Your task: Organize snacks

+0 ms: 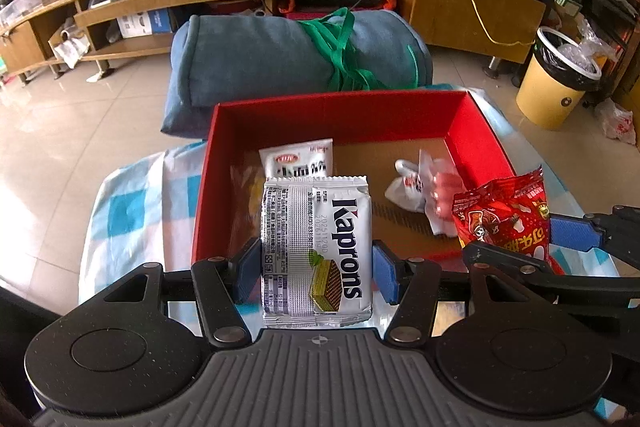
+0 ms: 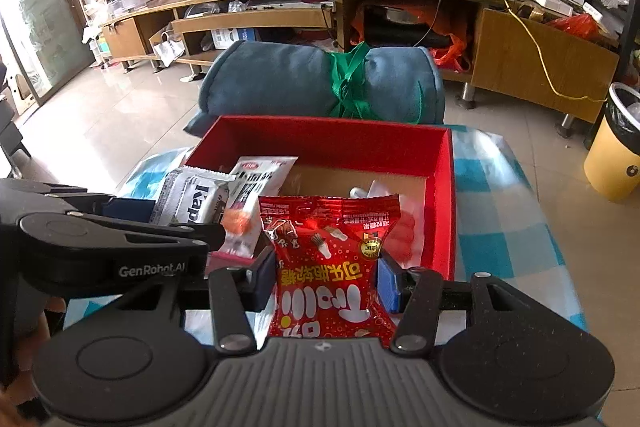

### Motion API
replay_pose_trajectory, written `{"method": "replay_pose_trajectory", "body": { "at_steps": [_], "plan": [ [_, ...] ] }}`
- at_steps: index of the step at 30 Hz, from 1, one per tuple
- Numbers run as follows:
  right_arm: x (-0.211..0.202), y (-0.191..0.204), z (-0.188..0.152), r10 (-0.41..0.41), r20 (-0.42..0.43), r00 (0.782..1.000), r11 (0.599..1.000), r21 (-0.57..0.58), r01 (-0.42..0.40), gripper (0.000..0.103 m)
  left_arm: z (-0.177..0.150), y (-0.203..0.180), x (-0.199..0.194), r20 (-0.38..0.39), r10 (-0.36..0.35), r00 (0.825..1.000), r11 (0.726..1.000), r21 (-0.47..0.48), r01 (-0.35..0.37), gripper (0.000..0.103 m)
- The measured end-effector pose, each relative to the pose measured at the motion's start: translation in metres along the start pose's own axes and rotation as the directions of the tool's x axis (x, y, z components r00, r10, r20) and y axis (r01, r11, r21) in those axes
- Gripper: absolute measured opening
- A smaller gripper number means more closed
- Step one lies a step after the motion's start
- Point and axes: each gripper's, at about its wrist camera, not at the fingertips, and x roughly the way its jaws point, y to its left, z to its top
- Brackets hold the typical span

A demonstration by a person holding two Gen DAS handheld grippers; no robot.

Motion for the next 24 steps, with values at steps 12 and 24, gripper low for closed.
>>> {"method": "replay_pose_trajectory", "body": {
  "at_steps": [12,24],
  "plan": [
    [0.026,-0.009,0.025,-0.022,0.001,1.000,1.000,0.003,0.022,0.047,0.025,0.002,0.022,-0.002,0.021,1.000,1.000,-0.016,-0.021,0.064],
    [0.061,-0.014,0.036,-0.041,-0.029,0.999,0.999,-0.006,0.040,0.047,0.038,0.005,0.056,-0.042,0.056,0.998,0.998,-0.022,-0.057,0.064]
  ]
}}
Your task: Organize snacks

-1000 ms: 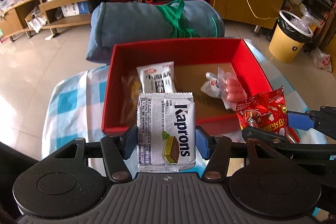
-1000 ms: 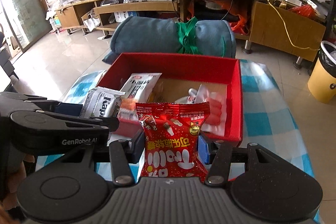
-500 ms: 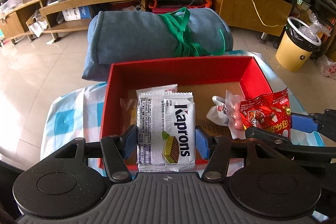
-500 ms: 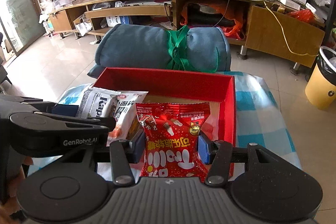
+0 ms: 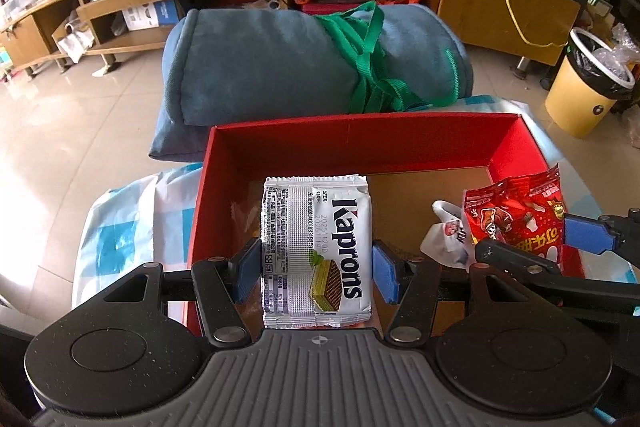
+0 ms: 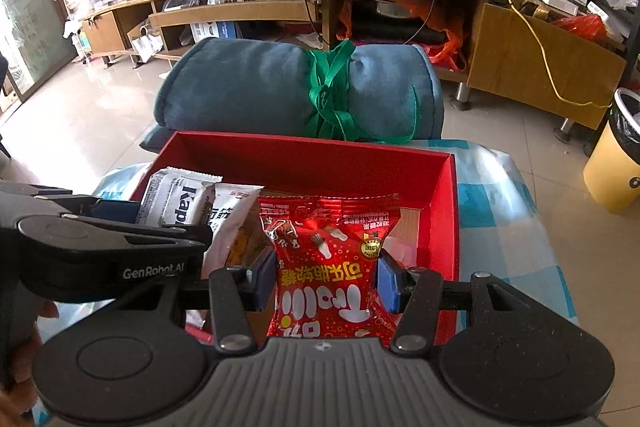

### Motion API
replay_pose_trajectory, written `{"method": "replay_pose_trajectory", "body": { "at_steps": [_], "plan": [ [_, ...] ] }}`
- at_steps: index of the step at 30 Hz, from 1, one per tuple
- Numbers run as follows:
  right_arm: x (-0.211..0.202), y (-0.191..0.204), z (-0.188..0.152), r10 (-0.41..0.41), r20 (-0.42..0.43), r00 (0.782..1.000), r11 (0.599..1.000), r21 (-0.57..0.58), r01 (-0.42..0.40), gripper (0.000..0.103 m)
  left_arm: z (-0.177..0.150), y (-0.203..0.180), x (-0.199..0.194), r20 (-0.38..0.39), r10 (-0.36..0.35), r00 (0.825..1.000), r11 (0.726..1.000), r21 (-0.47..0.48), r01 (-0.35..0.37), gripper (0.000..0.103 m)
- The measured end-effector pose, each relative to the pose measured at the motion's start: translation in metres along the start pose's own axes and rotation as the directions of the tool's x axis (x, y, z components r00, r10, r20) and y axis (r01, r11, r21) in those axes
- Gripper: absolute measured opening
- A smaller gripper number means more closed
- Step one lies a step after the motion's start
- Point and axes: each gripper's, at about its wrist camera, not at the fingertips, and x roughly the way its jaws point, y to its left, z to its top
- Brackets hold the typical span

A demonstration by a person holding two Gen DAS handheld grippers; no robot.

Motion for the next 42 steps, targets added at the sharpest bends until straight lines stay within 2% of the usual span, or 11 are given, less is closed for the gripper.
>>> {"method": "replay_pose_trajectory", "body": {
  "at_steps": [16,22,31,42],
  "plan": [
    [0.034,-0.004,0.004,-0.007,-0.039,0.999,1.000,0.007,0.007,0.048,0.005,0.000,0.029,-0.033,0.040,0.999,0.999,-0.007,-0.041,0.065],
    [0.042,-0.006,0.002,-0.015,-0.049,0.999,1.000,0.015,0.015,0.048,0.005,0.001,0.032,-0.039,0.061,0.997,0.998,-0.013,-0.061,0.077],
    [0.041,-0.006,0.005,-0.041,-0.034,0.999,0.999,0.005,0.041,0.048,0.006,0.005,0.028,-0.037,0.055,0.998,0.998,-0.031,-0.057,0.081],
    [0.034,-0.009,0.006,-0.032,-0.018,0.999,0.999,0.027,0.033,0.049,0.008,0.005,0.021,-0.023,0.054,0.998,0.998,-0.034,-0.055,0.086]
  ]
}}
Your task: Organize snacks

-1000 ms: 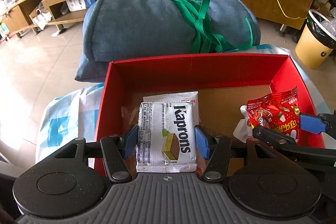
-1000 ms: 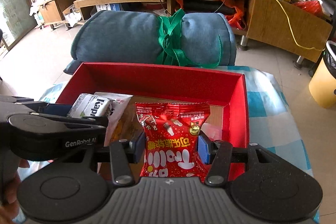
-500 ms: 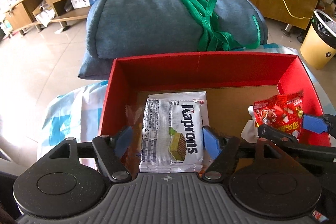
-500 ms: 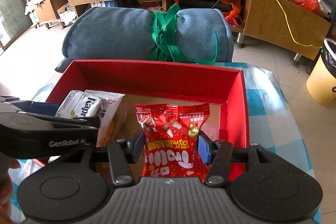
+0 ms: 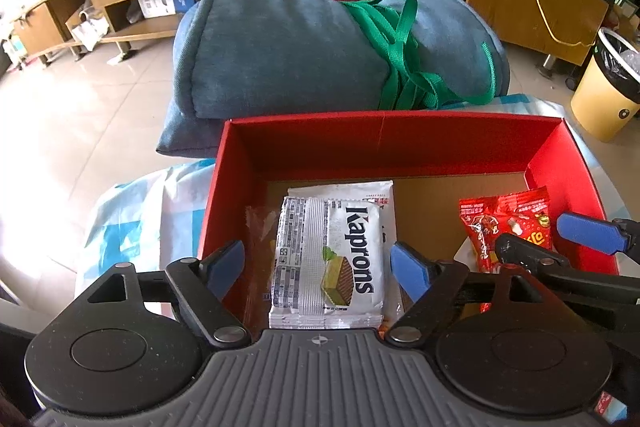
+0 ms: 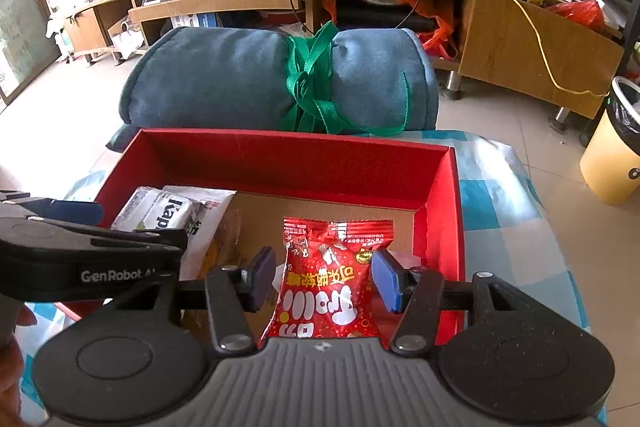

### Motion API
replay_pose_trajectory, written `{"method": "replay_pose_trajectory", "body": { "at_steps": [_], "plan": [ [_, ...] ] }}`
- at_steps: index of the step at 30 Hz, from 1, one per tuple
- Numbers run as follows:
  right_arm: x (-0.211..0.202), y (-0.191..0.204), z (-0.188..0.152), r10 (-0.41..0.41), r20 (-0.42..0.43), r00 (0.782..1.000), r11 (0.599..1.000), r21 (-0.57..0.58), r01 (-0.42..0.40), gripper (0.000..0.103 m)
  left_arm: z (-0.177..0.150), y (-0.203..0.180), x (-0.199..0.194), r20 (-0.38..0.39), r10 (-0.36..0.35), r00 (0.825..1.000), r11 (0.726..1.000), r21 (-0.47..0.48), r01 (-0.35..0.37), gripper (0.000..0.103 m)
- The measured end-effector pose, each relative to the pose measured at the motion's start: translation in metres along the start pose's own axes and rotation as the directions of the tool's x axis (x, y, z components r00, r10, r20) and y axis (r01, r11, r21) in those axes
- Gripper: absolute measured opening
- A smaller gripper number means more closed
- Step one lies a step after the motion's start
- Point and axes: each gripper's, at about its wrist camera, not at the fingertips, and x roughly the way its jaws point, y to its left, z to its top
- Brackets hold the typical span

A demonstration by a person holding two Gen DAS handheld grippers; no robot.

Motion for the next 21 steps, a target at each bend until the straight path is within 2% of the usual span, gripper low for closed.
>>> {"method": "replay_pose_trajectory", "body": {
  "at_steps": [21],
  "plan": [
    [-0.022,-0.002,-0.003,0.007,0.028,1.000,1.000,0.016,-0.008,0.051,-0.003,0.004,-0.032,0.078,-0.015,0.997,1.000,-0.010,0.015,0.087]
  ]
}}
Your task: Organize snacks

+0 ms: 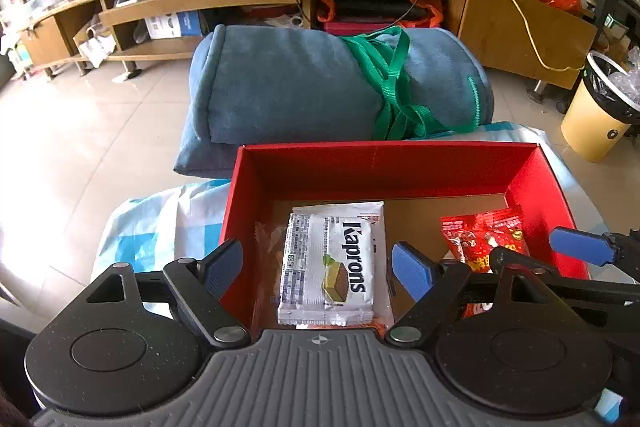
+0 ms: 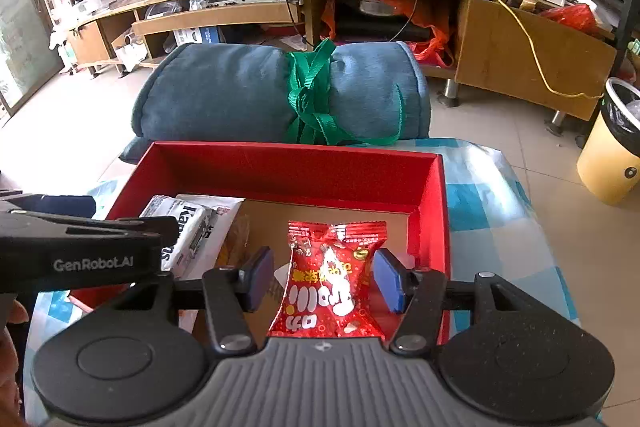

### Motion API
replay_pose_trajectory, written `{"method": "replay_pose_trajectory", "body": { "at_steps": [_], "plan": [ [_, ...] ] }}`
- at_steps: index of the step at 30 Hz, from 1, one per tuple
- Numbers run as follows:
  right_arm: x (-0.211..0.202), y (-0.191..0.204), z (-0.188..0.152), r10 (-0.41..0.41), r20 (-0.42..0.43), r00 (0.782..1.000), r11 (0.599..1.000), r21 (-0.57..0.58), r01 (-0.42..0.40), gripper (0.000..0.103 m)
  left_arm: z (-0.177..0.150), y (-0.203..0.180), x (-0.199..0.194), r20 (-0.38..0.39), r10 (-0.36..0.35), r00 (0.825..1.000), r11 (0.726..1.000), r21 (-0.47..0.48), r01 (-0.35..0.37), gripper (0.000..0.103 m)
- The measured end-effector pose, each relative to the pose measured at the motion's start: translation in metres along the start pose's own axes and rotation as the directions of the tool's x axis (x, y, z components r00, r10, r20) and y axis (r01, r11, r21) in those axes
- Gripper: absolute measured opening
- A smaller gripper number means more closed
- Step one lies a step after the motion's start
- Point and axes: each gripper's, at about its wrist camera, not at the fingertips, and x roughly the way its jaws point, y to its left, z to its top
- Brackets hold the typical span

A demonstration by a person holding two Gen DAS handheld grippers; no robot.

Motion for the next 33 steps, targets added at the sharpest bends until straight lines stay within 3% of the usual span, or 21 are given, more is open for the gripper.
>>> {"method": "replay_pose_trajectory", "body": {
  "at_steps": [22,33],
  "plan": [
    [-0.038,-0.017,-0.032,-0.043,-0.007,0.999,0.999,0.025,0.044,0.055,-0.029,-0.018,-0.033,0.008,-0.092,0.996,0.995,0.035,0.092,0.089],
    [-0.052,-0.031,-0.062,-0.076,-0.048,0.996,0.995,0.066,0.079,0.056,-0.050,-0.040,-0.037,-0.025,-0.139,0.990,0.985,0.100,0.141,0.090]
  ]
}}
